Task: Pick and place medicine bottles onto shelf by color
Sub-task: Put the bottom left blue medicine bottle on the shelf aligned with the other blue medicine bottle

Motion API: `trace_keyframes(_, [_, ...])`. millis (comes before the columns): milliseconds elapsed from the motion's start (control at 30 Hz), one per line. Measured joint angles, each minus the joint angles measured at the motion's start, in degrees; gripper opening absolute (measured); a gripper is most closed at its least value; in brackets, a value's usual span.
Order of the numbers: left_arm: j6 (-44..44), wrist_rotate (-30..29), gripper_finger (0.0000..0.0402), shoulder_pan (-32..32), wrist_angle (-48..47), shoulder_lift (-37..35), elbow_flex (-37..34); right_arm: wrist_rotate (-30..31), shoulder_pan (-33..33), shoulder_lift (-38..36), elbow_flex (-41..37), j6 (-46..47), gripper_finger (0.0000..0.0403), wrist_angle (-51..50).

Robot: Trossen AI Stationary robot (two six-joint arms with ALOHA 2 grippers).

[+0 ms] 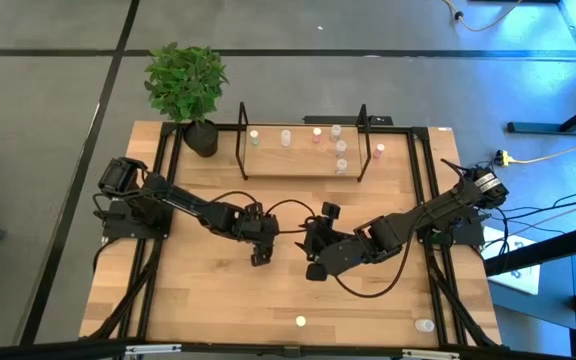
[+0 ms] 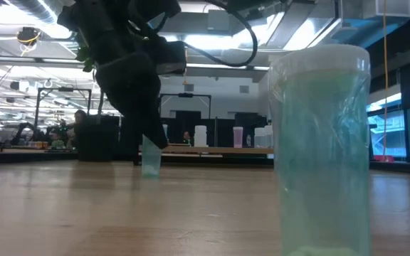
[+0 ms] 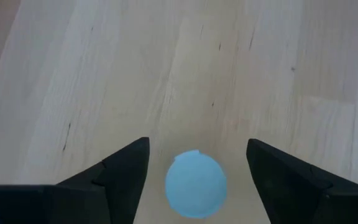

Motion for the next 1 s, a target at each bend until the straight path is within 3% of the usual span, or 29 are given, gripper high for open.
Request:
trace_keyframes(633, [3.15, -1.92, 0.0264, -0.66, -2.01, -2.88, 0.0, 0.01, 0.0, 0.0, 0.0, 0.0, 0.0205, 0.86])
trace_keyframes(1000, [3.74, -3.33, 0.0264, -1.82, -6.07, -12.6, 0.0, 0.06, -0.01, -0.02, 0.02, -0.01, 0.0205, 1.57])
